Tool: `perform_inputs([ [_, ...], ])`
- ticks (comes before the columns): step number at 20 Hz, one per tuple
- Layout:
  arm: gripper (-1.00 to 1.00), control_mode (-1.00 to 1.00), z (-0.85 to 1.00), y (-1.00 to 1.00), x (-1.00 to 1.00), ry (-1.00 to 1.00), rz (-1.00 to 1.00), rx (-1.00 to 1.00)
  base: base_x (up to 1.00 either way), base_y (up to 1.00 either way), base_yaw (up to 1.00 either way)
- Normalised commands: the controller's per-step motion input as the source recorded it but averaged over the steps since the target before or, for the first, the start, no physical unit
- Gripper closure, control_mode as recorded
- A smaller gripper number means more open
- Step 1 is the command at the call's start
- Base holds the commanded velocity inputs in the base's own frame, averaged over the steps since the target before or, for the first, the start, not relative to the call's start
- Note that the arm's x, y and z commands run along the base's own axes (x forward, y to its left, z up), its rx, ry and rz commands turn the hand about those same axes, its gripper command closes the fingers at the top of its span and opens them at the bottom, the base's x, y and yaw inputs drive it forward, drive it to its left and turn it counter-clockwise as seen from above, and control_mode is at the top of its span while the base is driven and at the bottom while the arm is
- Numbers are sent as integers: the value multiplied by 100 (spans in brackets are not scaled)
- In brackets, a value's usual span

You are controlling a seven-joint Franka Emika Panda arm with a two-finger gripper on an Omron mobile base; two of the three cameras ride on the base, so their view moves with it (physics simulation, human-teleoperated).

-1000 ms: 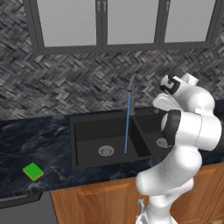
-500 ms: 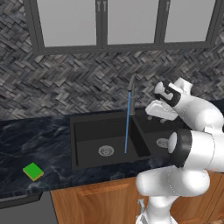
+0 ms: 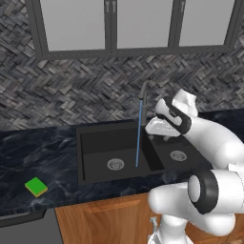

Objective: Soak the sponge with water for a few seconds and then drop it inside the sink.

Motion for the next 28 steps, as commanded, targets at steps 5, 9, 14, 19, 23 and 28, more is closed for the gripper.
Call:
perform_inputs([
  [5, -100, -100, 0, 67, -29, 2, 7, -3, 0, 0, 0],
  [9, -100, -100, 0, 79, -17, 8, 7, -6, 0, 0, 0],
  [14, -100, -100, 0, 88, -5, 11, 6, -7, 0, 0, 0],
  [19, -100, -100, 0, 90, -2, 17, 6, -6, 0, 0, 0],
  [23, -100, -100, 0, 85, 0, 19, 7, -4, 0, 0, 0],
  [28, -100, -100, 0, 69, 0, 10, 5, -3, 0, 0, 0],
])
